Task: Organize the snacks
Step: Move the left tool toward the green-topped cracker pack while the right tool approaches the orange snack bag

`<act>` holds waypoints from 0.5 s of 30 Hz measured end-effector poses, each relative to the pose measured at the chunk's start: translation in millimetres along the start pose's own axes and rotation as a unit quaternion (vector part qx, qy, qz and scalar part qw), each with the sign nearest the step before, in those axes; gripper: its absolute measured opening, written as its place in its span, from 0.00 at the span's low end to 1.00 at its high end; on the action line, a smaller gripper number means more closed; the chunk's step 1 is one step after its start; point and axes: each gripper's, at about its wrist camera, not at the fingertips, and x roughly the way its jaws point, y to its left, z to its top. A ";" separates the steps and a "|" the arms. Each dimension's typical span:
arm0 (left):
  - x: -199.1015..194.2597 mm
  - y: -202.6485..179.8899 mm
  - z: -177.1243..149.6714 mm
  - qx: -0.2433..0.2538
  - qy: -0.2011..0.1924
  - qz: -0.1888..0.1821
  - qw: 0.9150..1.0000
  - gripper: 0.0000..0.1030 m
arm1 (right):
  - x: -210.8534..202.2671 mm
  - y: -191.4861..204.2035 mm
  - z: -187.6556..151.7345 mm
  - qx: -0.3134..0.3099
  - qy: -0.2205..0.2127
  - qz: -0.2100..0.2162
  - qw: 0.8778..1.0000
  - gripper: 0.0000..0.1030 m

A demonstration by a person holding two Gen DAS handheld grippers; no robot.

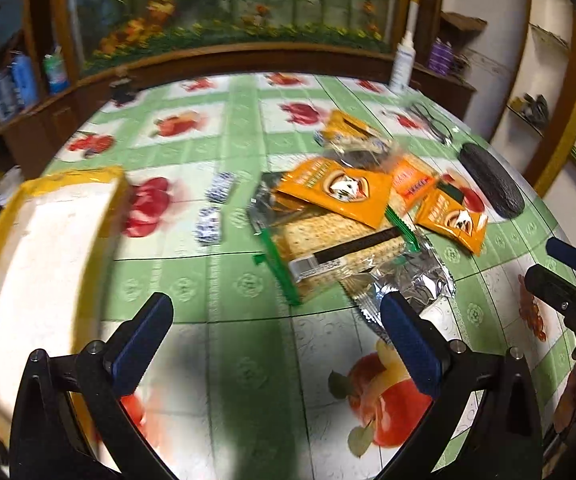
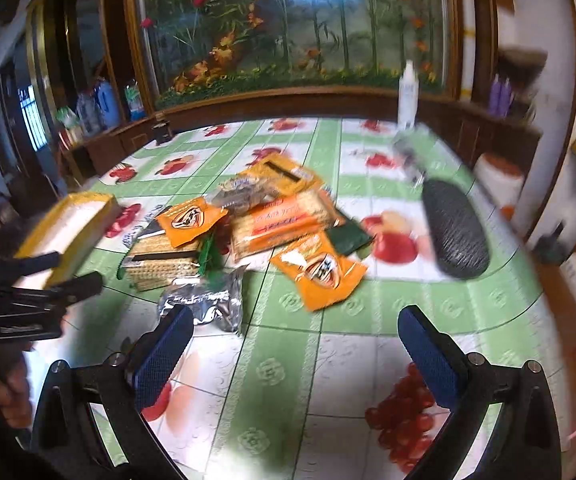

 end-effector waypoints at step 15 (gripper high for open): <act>48.1 -17.9 30.0 0.065 0.050 -0.085 0.993 1.00 | 18.9 22.9 5.9 -0.038 0.014 0.095 0.995 1.00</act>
